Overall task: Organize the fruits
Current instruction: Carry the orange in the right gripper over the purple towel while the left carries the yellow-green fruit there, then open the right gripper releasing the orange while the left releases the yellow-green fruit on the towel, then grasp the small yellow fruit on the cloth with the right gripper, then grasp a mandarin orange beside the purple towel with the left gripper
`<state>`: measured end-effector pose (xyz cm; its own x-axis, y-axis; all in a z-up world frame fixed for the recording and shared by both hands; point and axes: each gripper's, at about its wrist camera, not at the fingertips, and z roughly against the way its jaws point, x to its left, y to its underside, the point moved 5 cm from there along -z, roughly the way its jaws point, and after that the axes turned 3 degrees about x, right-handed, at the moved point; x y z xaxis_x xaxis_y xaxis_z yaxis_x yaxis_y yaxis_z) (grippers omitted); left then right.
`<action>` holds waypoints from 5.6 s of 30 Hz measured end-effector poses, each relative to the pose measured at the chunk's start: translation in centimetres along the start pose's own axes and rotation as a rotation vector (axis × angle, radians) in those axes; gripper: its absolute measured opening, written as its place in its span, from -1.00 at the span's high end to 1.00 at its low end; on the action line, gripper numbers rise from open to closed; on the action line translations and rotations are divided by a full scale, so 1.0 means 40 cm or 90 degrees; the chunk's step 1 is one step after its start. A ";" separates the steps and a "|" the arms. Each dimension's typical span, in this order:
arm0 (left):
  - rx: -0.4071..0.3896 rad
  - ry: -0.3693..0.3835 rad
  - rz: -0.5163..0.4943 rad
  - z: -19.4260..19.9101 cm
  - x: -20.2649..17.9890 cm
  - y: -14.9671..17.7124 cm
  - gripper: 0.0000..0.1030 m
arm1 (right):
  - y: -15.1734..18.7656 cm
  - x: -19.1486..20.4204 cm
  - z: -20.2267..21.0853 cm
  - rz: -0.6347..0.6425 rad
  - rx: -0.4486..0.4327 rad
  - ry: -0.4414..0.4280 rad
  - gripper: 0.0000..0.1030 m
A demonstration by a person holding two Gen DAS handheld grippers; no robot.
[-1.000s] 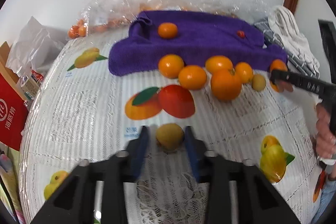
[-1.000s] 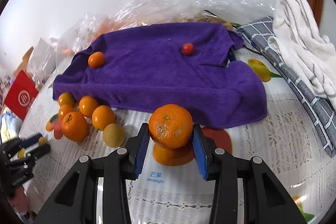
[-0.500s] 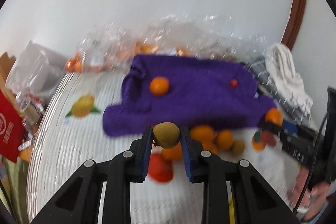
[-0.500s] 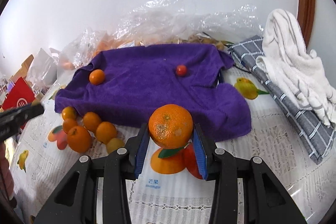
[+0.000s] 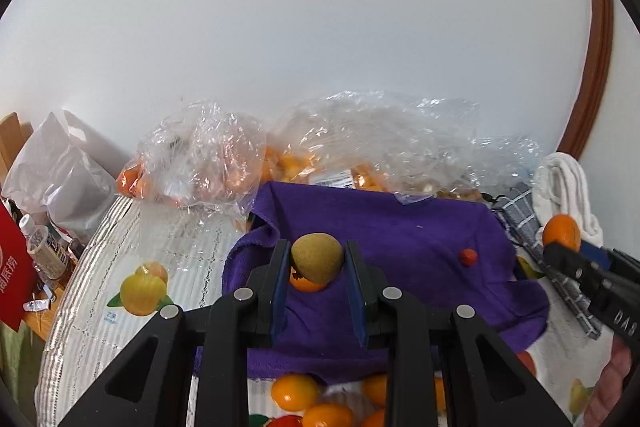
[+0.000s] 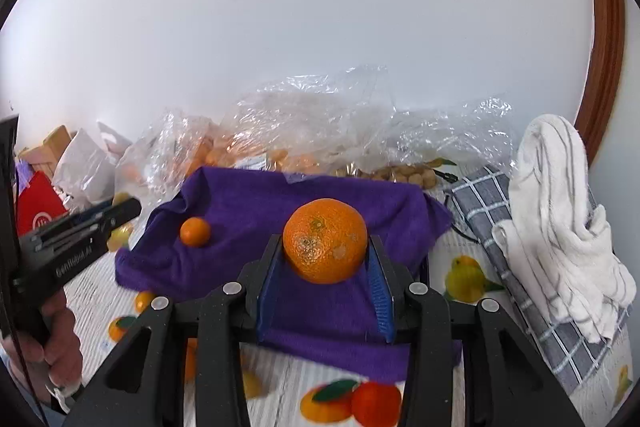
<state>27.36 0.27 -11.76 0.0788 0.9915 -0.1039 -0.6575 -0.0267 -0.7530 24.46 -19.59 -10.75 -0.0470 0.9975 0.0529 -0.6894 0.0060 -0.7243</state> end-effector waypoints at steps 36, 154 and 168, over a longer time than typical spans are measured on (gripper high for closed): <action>0.099 -0.049 -0.036 -0.158 0.012 0.109 0.50 | 0.151 -0.067 -0.238 -0.015 0.128 0.027 0.21; 0.140 0.088 0.036 0.023 0.050 0.266 0.37 | 0.306 -0.004 -0.102 0.023 0.148 -0.001 0.47; 0.170 0.091 -0.017 0.006 0.004 0.299 0.21 | 0.303 -0.011 -0.105 0.017 0.146 -0.009 0.46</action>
<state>19.32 0.12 -20.64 0.1911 0.9627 -0.1914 -0.8265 0.0526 -0.5605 19.17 -19.64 -22.45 -0.0769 0.9959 0.0466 -0.8343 -0.0387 -0.5500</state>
